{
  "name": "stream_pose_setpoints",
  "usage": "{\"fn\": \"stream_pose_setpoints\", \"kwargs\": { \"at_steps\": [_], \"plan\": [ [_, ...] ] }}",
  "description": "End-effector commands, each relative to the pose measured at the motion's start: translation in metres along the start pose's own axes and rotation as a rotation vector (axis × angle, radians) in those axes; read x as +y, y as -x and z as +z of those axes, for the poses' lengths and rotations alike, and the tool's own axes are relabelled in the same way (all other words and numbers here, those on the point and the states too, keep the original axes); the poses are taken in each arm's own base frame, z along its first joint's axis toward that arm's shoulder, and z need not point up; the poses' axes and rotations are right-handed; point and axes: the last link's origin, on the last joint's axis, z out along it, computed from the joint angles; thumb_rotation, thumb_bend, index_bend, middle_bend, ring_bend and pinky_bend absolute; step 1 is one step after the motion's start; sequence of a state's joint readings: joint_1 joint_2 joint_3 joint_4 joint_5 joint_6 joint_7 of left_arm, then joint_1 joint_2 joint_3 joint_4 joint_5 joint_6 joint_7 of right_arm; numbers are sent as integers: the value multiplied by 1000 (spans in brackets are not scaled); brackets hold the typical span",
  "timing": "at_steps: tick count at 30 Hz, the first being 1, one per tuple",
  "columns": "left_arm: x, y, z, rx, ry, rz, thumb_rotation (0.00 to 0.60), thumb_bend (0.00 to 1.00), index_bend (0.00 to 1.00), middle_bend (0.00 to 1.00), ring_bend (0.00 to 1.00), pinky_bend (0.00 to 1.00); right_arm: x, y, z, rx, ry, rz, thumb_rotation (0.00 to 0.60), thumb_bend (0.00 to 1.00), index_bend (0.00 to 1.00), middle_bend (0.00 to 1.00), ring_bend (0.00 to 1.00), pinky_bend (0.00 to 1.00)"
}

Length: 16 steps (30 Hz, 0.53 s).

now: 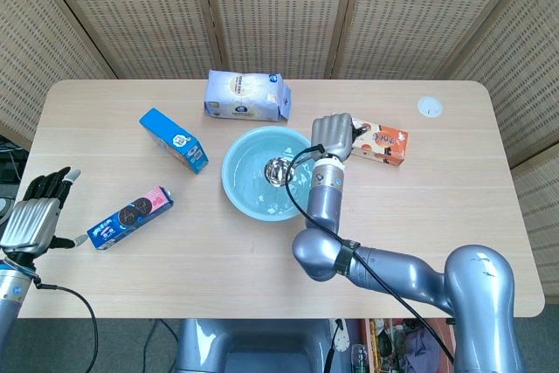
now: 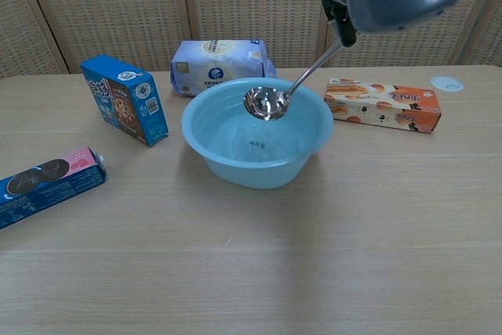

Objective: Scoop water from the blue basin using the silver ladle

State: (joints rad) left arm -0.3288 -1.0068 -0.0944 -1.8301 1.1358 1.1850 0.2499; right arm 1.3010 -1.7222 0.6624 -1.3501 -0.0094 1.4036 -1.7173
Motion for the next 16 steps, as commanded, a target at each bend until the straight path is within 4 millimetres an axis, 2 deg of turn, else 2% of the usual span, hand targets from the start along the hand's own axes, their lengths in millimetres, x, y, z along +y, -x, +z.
{"fn": "stream_pose_setpoints", "kwargs": {
  "at_steps": [1, 9, 16],
  "plan": [
    [-1, 0, 0, -1, -2, -2, 600, 0, 0, 0, 0, 0, -1, -5, 0, -13, 14, 0, 600, 827, 791, 1000, 1000, 1000],
    [-3, -2, 1, -1, -12, -4, 600, 0, 0, 0, 0, 0, -5, -16, -4, -39, 45, -2, 600, 830, 792, 1000, 1000, 1000],
    [-3, -2, 1, -6, -10, -4, 600, 0, 0, 0, 0, 0, -7, -16, -5, -76, 48, 5, 600, 830, 792, 1000, 1000, 1000]
  ]
}}
